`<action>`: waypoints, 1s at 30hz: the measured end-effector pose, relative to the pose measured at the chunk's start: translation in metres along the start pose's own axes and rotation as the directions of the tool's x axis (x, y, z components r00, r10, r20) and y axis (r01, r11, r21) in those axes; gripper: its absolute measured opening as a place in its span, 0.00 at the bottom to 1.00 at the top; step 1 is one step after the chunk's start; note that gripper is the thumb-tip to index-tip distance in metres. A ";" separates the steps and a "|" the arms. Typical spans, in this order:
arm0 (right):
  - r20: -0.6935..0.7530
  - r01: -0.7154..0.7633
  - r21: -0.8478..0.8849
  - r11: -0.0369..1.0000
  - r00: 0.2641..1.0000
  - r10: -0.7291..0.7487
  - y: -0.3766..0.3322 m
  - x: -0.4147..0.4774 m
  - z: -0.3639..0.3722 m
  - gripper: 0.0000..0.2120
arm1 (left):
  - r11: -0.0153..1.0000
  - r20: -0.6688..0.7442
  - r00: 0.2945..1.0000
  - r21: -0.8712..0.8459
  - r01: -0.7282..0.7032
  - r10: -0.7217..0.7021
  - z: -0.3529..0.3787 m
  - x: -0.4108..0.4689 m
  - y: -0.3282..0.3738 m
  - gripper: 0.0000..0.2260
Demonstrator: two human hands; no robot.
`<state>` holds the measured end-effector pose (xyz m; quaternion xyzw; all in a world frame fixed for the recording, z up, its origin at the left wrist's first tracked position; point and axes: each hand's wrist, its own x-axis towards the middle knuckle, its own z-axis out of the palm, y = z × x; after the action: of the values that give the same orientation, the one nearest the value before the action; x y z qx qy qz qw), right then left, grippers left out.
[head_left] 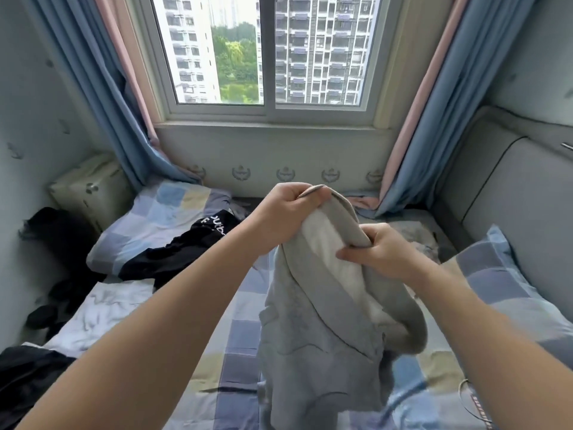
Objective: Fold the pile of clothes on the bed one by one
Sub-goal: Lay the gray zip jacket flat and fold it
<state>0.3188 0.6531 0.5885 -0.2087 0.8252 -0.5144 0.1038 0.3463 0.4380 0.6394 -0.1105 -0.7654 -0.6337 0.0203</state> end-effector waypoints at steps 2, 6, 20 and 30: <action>-0.040 -0.132 -0.097 0.986 0.991 0.129 0.029 -0.002 -0.003 0.10 | 0.999 -0.081 0.997 -0.036 -0.021 0.018 -0.007 0.005 0.014 0.19; -0.147 -0.328 -0.094 0.940 0.938 0.313 0.075 -0.007 -0.001 0.08 | 0.996 -0.196 0.977 -0.024 -0.086 0.079 -0.039 0.020 0.042 0.18; 0.018 0.189 0.191 0.963 0.981 -0.196 -0.081 0.014 -0.034 0.07 | 0.976 0.458 0.866 0.170 0.136 -0.201 -0.011 0.034 0.001 0.20; -0.095 0.042 0.074 0.996 0.995 -0.035 -0.018 0.006 -0.032 0.15 | 0.999 0.146 0.989 -0.015 0.028 -0.026 0.001 0.021 -0.008 0.16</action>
<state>0.3049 0.6695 0.6190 -0.1965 0.8049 -0.5564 0.0629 0.3243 0.4408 0.6349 -0.1461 -0.7609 -0.6305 -0.0451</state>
